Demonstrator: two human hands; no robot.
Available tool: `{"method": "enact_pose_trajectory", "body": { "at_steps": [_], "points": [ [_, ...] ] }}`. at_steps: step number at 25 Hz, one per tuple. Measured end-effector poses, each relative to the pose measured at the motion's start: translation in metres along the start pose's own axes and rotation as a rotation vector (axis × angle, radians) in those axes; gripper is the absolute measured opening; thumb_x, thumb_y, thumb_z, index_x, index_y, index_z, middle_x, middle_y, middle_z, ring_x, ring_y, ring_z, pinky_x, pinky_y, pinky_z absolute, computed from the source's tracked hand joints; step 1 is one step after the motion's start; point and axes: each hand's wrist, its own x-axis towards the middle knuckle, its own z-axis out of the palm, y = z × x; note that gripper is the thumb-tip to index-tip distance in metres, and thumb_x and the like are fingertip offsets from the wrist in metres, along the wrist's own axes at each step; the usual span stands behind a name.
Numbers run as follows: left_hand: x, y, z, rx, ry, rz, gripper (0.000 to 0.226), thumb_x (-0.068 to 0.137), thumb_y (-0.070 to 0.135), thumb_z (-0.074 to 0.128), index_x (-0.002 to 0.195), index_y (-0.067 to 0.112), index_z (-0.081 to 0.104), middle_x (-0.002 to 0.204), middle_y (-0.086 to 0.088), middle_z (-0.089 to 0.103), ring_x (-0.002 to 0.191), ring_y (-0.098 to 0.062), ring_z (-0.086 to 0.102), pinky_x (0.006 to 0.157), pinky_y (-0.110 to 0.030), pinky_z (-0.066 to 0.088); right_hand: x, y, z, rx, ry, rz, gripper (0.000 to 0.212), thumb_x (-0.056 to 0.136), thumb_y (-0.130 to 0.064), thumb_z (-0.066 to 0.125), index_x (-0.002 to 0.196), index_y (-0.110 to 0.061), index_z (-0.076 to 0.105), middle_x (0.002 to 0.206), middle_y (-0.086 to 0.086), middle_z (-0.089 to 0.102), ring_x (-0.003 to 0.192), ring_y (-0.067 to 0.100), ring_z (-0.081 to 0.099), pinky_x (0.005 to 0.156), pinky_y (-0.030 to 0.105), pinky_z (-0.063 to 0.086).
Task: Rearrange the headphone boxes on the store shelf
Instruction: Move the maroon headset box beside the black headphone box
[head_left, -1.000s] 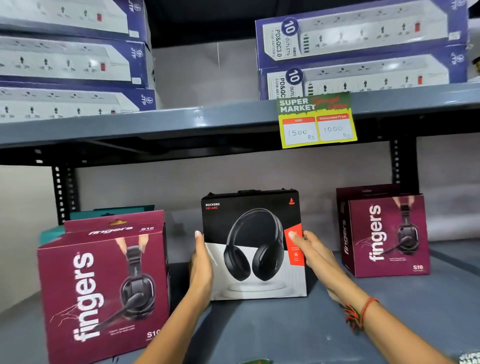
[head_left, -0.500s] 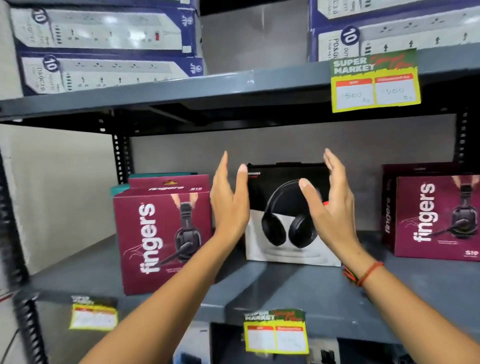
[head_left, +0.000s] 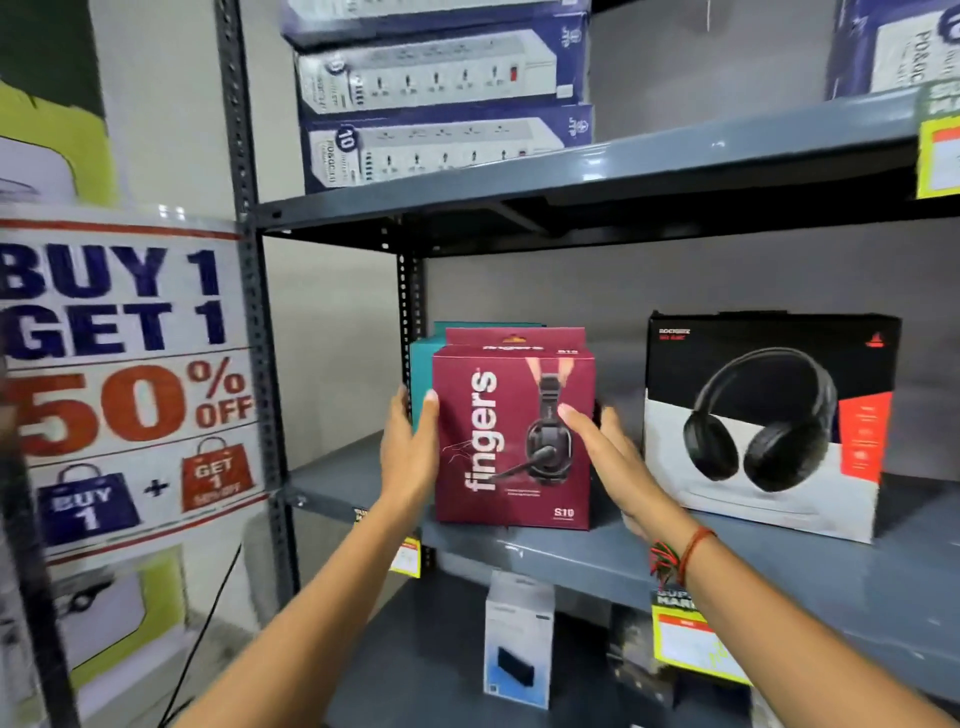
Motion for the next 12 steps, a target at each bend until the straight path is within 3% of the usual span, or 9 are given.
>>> {"method": "enact_pose_trajectory", "body": {
  "at_steps": [2, 4, 6, 7, 9, 12],
  "points": [
    [-0.005, -0.013, -0.001, -0.077, -0.114, -0.133, 0.071, 0.091, 0.068, 0.041, 0.147, 0.025, 0.049, 0.15, 0.002, 0.053, 0.137, -0.019, 0.049, 0.118, -0.045, 0.033, -0.006, 0.003, 0.004, 0.028, -0.016, 0.029, 0.053, 0.098, -0.052, 0.05, 0.146, -0.031, 0.04, 0.137, -0.011, 0.052, 0.098, -0.002, 0.055, 0.063, 0.006, 0.044],
    [-0.009, -0.014, 0.001, -0.107, -0.183, -0.194, 0.087, 0.074, 0.084, 0.036, 0.138, 0.03, 0.061, 0.14, 0.004, 0.062, 0.13, -0.018, 0.056, 0.115, -0.047, 0.037, -0.011, 0.001, 0.005, 0.044, 0.012, 0.008, 0.046, 0.098, -0.053, 0.051, 0.14, -0.035, 0.046, 0.139, -0.01, 0.057, 0.103, 0.0, 0.059, 0.077, 0.011, 0.046],
    [-0.009, 0.0, 0.002, -0.047, -0.19, -0.158, 0.096, 0.069, 0.09, 0.026, 0.133, 0.031, 0.064, 0.136, 0.001, 0.066, 0.129, -0.023, 0.057, 0.114, -0.049, 0.038, -0.016, -0.01, -0.004, 0.032, 0.081, -0.032, 0.04, 0.099, -0.05, 0.051, 0.136, -0.033, 0.05, 0.126, -0.012, 0.056, 0.111, 0.007, 0.052, 0.093, 0.021, 0.037],
    [-0.009, 0.01, 0.002, -0.007, -0.187, -0.141, 0.1, 0.067, 0.093, 0.021, 0.13, 0.03, 0.067, 0.131, -0.002, 0.068, 0.126, -0.027, 0.058, 0.112, -0.051, 0.039, -0.019, -0.017, -0.013, 0.002, 0.129, -0.058, 0.045, 0.099, -0.05, 0.051, 0.136, -0.024, 0.055, 0.116, -0.011, 0.056, 0.112, 0.009, 0.051, 0.096, 0.025, 0.036],
    [-0.01, 0.034, 0.004, 0.056, -0.219, -0.086, 0.108, 0.062, 0.099, 0.011, 0.114, 0.03, 0.074, 0.114, -0.006, 0.075, 0.113, -0.032, 0.065, 0.104, -0.053, 0.045, -0.02, -0.027, -0.037, -0.117, 0.249, -0.1, 0.055, 0.092, -0.064, 0.05, 0.114, -0.017, 0.069, 0.107, -0.006, 0.07, 0.113, 0.018, 0.061, 0.105, 0.034, 0.042],
    [-0.019, 0.062, 0.016, 0.049, -0.29, -0.034, 0.103, 0.063, 0.097, 0.01, 0.105, 0.031, 0.078, 0.105, -0.007, 0.077, 0.103, -0.032, 0.069, 0.096, -0.053, 0.054, -0.028, -0.037, -0.07, -0.219, 0.347, -0.099, 0.073, 0.085, -0.073, 0.046, 0.111, -0.01, 0.073, 0.113, 0.013, 0.076, 0.113, 0.03, 0.065, 0.107, 0.046, 0.045]
  ]
}}
